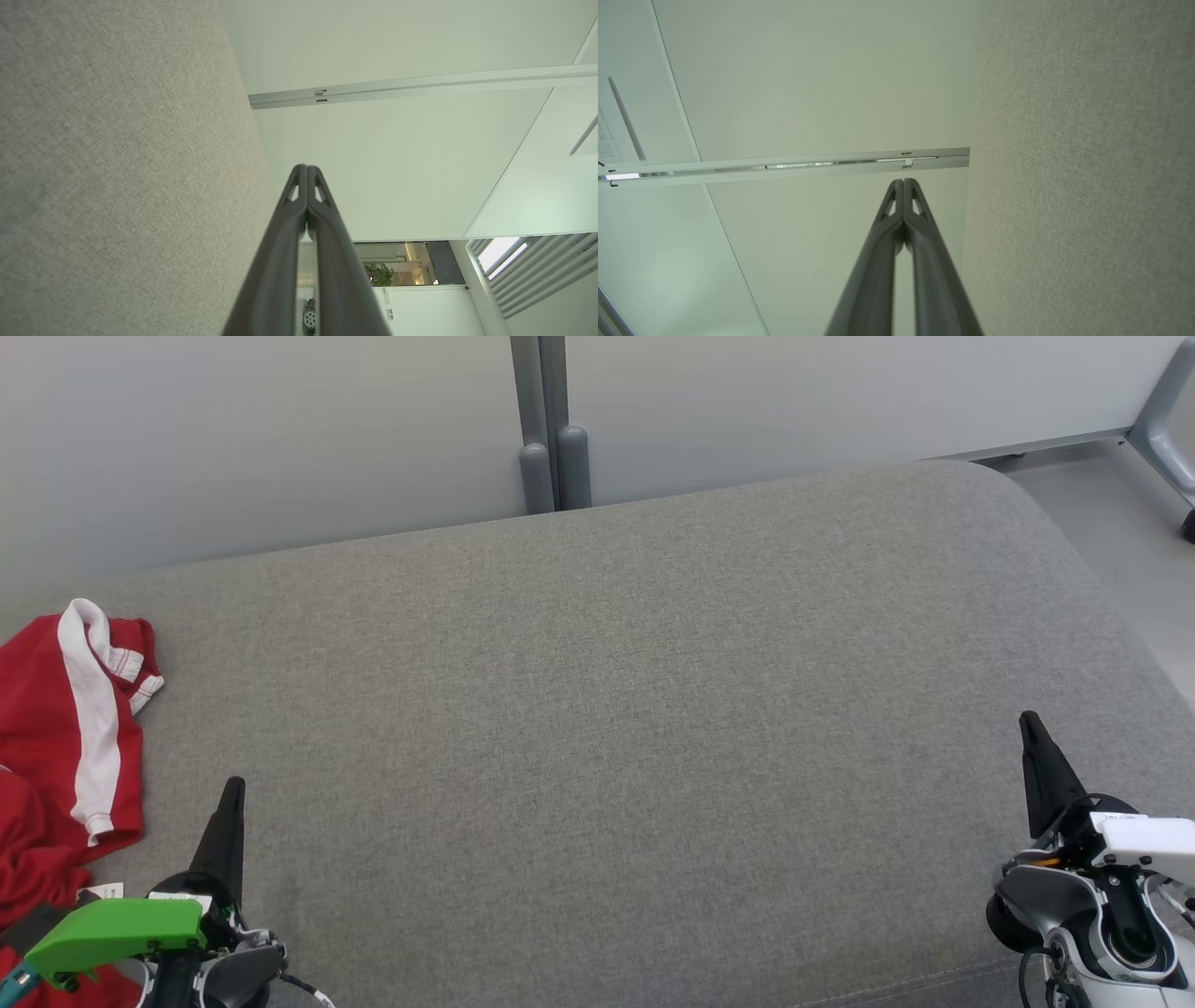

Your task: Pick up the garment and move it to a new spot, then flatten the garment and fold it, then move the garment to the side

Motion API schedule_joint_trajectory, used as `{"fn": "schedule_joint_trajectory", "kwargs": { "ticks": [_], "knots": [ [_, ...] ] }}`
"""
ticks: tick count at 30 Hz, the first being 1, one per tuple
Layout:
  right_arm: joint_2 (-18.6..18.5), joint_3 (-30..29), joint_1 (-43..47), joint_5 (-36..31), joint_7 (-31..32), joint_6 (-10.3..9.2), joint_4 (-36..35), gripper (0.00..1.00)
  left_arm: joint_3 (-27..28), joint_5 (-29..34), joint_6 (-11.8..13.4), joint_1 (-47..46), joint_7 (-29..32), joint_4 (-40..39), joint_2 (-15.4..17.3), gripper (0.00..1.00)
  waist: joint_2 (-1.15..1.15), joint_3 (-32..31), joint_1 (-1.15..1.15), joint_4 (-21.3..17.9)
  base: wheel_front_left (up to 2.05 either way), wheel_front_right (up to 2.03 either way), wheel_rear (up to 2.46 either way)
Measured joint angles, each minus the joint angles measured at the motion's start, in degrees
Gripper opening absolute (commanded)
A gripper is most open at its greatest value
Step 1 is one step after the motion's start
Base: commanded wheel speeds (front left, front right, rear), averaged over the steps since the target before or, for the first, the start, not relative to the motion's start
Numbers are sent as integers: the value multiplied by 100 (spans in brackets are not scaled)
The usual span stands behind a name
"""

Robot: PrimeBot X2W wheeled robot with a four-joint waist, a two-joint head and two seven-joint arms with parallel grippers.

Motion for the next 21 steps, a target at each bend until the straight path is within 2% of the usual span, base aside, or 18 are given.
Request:
{"fn": "schedule_joint_trajectory", "kwargs": {
  "ticks": [21],
  "knots": [
    [0, 0, 0, 0, 0, 0, 0, 0, 0, 0, 0, 0, 0, 0, 0, 0, 0, 0, 0, 0, 0, 0, 0]
  ]
}}
